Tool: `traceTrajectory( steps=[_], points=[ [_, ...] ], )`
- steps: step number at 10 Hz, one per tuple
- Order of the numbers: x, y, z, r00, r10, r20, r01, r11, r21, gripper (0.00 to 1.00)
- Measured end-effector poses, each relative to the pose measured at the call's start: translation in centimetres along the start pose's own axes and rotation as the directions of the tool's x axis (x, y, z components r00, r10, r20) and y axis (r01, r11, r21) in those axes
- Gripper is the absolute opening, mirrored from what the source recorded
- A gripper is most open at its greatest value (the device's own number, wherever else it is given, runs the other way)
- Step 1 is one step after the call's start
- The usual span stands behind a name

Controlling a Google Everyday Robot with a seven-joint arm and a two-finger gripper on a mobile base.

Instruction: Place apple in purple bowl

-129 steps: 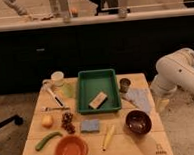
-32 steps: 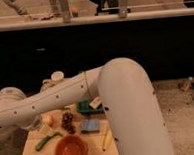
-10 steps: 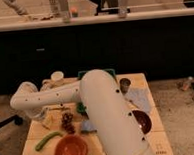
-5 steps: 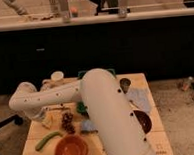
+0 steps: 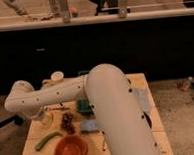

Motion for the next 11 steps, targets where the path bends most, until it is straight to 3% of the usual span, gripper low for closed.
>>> traceTrajectory(
  steps=[6, 11],
  points=[
    [4.6, 5.1, -2.8, 0.992, 0.116, -0.056, -0.116, 0.993, 0.005, 0.00],
    [4.4, 5.0, -2.8, 0.992, 0.114, -0.054, -0.114, 0.993, 0.007, 0.00]
  ],
)
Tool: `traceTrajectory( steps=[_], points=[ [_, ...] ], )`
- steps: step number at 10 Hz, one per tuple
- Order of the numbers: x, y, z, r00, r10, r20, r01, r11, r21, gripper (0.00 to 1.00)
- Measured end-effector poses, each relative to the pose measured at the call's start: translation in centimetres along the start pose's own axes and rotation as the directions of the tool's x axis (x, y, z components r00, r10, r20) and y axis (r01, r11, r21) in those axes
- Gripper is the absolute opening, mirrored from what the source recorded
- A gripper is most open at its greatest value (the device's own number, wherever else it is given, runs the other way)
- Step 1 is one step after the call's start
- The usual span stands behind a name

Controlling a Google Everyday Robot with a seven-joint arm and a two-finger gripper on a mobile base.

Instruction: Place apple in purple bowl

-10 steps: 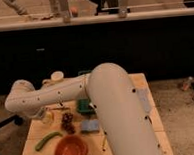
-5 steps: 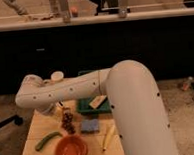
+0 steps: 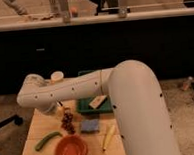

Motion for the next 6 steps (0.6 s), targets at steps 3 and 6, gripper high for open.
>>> traceTrajectory(
  steps=[3, 6],
  points=[
    [-0.09, -0.04, 0.03, 1.000, -0.002, 0.000, 0.002, 1.000, -0.001, 0.00],
    [-0.02, 0.09, 0.13, 1.000, 0.018, 0.002, -0.018, 1.000, -0.003, 0.00]
  ],
)
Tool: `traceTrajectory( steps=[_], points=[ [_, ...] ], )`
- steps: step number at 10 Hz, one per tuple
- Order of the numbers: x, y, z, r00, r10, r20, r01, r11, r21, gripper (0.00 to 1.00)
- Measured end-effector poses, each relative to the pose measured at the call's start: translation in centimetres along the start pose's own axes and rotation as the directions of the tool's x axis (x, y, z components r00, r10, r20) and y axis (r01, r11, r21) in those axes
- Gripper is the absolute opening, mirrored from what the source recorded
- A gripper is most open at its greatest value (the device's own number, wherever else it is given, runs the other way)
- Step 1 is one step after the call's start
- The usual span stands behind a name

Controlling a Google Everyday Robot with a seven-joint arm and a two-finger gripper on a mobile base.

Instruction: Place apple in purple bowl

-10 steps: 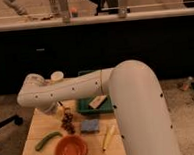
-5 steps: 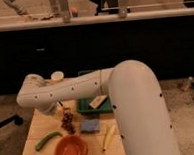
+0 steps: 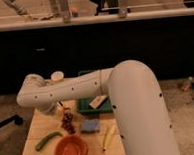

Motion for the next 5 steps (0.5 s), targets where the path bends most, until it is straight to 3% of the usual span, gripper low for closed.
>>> traceTrajectory(
  steps=[3, 5],
  points=[
    [2.4, 3.3, 0.4, 0.990, 0.137, 0.004, -0.137, 0.990, -0.004, 0.00],
    [5.5, 7.6, 0.7, 0.967, 0.255, 0.004, -0.255, 0.967, -0.005, 0.00]
  ],
)
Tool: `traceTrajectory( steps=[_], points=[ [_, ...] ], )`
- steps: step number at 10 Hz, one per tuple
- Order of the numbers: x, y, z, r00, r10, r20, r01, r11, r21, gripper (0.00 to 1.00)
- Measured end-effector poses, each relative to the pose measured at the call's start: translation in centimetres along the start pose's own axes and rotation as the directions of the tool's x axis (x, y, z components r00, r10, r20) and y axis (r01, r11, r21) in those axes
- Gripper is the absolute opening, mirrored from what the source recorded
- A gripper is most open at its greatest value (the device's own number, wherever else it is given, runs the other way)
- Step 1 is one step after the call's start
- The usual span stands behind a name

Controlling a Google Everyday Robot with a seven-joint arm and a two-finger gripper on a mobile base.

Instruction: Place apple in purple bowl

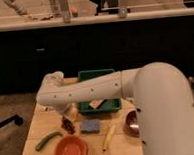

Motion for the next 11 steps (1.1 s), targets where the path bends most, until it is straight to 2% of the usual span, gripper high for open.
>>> traceTrajectory(
  steps=[2, 4, 7, 8, 11],
  points=[
    [3.7, 3.2, 0.4, 0.994, 0.113, 0.003, -0.113, 0.994, -0.008, 0.00],
    [6.6, 5.7, 0.9, 0.977, 0.213, 0.005, -0.213, 0.977, -0.025, 0.00],
    [9.4, 8.6, 1.7, 0.939, 0.343, 0.010, -0.343, 0.938, -0.049, 0.00],
    [9.9, 9.3, 1.8, 0.930, 0.367, 0.011, -0.366, 0.929, -0.055, 0.00],
    [11.7, 12.3, 2.0, 0.893, 0.450, 0.008, -0.448, 0.892, -0.066, 0.00]
  ],
)
